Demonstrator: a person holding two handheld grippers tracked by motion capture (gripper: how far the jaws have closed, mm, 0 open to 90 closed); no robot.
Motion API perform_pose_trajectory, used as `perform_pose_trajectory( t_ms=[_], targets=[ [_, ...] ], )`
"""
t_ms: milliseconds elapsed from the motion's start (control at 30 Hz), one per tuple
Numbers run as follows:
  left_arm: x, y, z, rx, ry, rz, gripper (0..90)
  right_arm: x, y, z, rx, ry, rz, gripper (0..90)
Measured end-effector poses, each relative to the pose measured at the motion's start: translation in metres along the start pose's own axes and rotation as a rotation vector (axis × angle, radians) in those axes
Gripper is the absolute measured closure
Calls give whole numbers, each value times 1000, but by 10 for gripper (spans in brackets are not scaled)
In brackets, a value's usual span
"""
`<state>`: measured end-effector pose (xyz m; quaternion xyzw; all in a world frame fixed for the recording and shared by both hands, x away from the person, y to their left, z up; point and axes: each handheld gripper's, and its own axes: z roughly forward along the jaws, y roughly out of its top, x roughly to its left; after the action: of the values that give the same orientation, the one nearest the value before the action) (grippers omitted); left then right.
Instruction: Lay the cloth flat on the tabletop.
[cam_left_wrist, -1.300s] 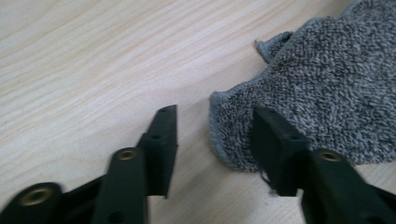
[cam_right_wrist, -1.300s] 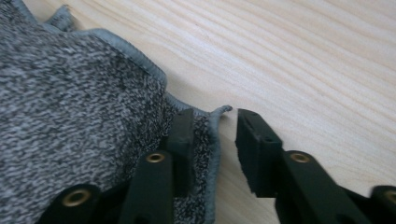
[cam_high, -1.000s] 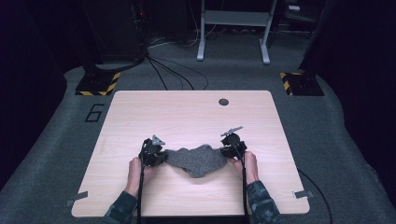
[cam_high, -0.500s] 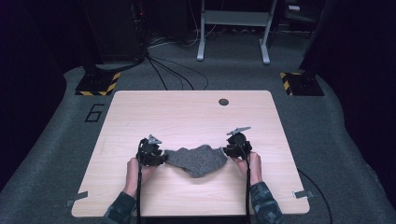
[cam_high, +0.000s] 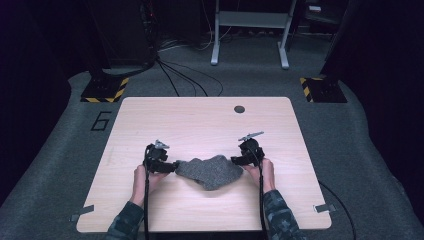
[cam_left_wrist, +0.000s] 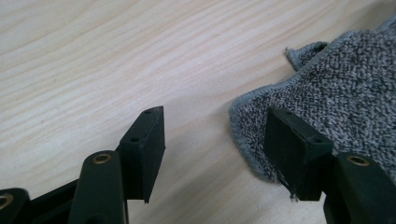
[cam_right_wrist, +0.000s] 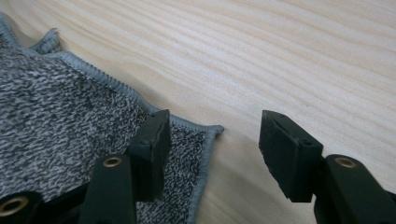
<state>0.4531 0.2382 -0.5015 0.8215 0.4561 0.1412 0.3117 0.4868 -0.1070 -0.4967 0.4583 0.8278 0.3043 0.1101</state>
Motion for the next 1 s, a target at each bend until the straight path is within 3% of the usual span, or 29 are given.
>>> perform_pose_trajectory(
  t_ms=[233, 500, 767, 1000],
  targets=[
    [-9, 5, 10, 28, 27, 56, 438, 1, 1, 4, 14, -16, -18, 564],
    [-14, 4, 12, 31, 37, 83, 516, 3, 0, 8, 27, -33, -32, 622],
    [-18, 2, 11, 13, 13, 99, 671, 2, -2, 6, 35, -37, -39, 756],
    [-22, 0, 11, 5, 11, 120, 812, -2, -5, 3, 36, -25, -14, 831]
  ],
)
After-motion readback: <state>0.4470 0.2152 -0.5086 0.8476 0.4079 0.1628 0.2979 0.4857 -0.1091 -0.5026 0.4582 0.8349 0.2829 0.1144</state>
